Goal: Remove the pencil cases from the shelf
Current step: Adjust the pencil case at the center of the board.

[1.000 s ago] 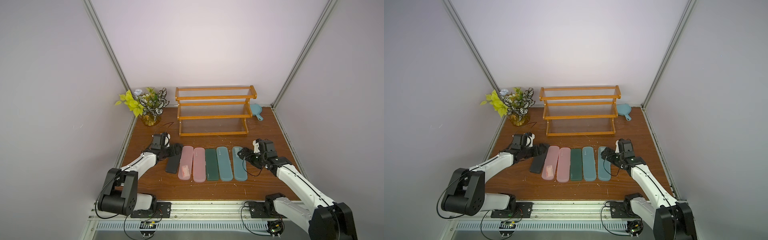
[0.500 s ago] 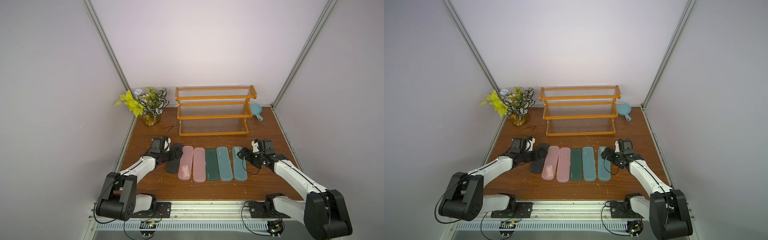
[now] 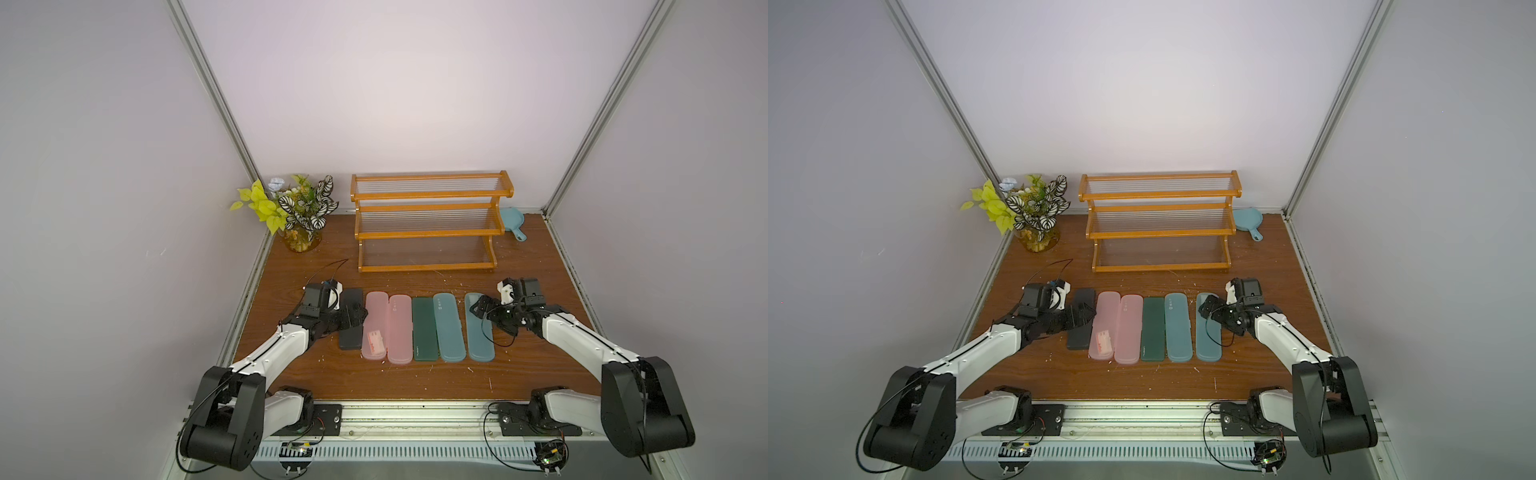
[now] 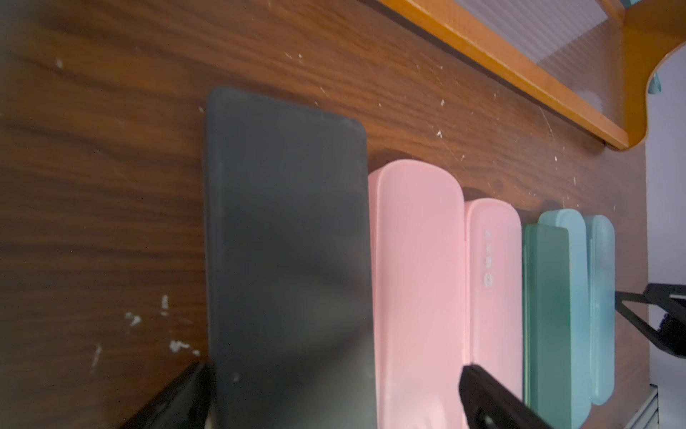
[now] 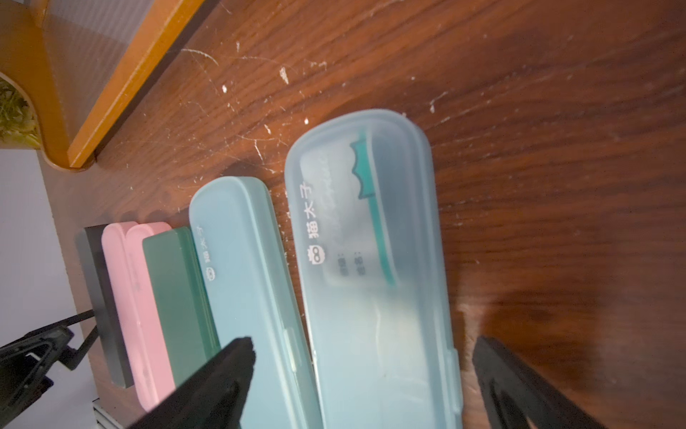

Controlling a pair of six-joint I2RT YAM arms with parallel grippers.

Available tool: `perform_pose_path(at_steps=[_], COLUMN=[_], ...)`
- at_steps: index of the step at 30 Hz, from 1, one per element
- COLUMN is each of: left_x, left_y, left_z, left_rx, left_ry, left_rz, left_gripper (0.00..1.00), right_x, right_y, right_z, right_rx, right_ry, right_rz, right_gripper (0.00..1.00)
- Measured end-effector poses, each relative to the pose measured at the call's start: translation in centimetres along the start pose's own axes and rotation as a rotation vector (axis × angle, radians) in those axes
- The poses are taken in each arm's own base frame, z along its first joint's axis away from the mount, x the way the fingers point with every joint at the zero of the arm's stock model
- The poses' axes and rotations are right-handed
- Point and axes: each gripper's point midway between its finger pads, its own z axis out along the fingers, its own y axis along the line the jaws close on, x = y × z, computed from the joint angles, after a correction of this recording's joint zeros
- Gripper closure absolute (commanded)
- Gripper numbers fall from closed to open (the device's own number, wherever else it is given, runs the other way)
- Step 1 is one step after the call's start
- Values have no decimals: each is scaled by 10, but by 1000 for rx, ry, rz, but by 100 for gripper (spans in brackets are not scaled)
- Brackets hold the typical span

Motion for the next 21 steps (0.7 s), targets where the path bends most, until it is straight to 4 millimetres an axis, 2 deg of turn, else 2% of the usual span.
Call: perform_pose_path(at_steps=[4,21], left_x=[5,5], left_y=[-1,-2], left_z=[-1,0], left_rx=[4,3], left_ry=[3,3], left_rz=[-5,-21], left_gripper=[2,2], right_x=[1,2], right_y=[3,19], right_z=[4,12], right_rx=[-18,-105], right_ry=[17,67], right_rz=[-3,-14], right_gripper=[1,1])
